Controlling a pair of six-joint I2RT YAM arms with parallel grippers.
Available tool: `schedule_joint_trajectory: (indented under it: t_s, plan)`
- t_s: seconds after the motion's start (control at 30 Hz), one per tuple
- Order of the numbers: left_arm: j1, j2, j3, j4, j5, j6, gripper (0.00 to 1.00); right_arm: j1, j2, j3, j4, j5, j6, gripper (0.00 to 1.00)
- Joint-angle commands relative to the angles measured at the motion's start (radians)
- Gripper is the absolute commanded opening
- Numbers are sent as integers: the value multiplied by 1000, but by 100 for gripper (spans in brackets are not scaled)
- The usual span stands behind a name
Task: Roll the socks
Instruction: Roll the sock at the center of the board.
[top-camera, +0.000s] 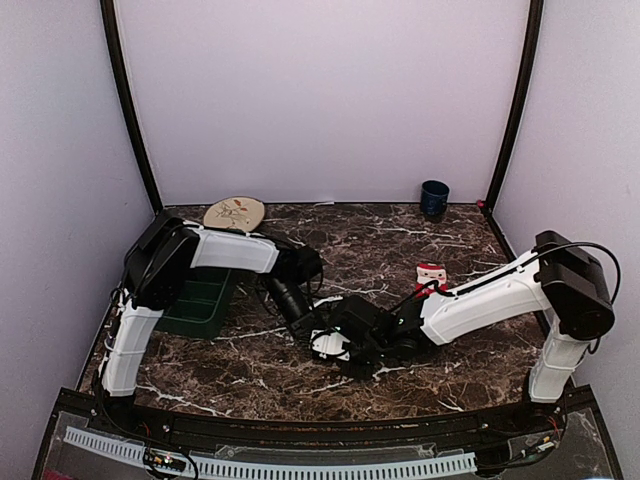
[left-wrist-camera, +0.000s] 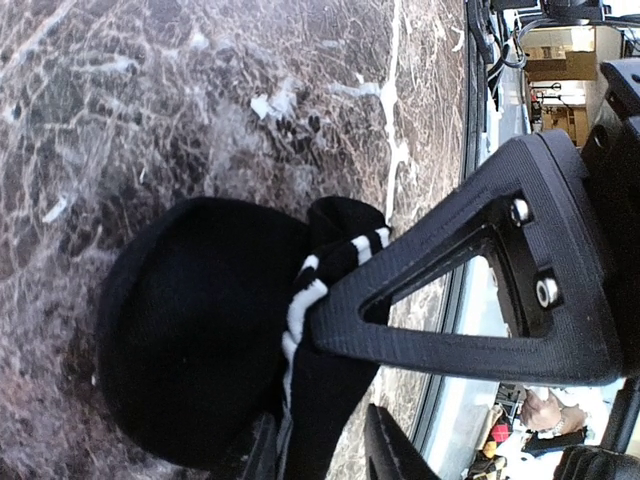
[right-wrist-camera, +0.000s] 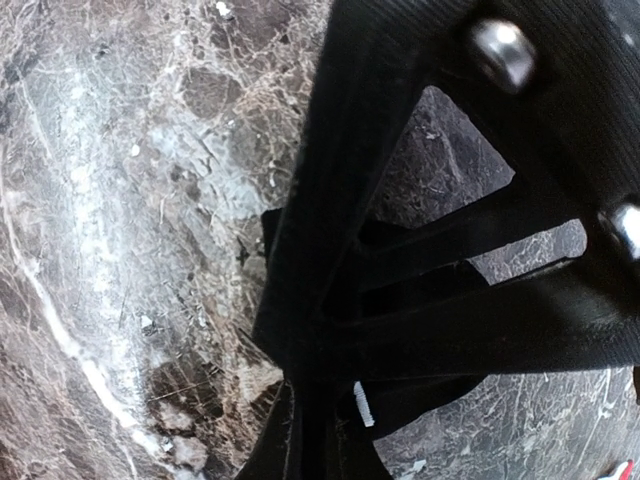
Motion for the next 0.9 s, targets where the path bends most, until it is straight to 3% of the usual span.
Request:
schedule_joint_trajectory:
  t_s: [0.0,0.63,0.87]
  plan:
    - [25,-38,-55,28,-117,-7,35,-13,26,2,-73,-49,37,4]
    - [75,-182,-199,215,-280,-106,35,-54,28,93,-154,-146,98,3]
    - [80,-269,-328,332,-378,-148,34,-83,54,126,-192,-228,131,3]
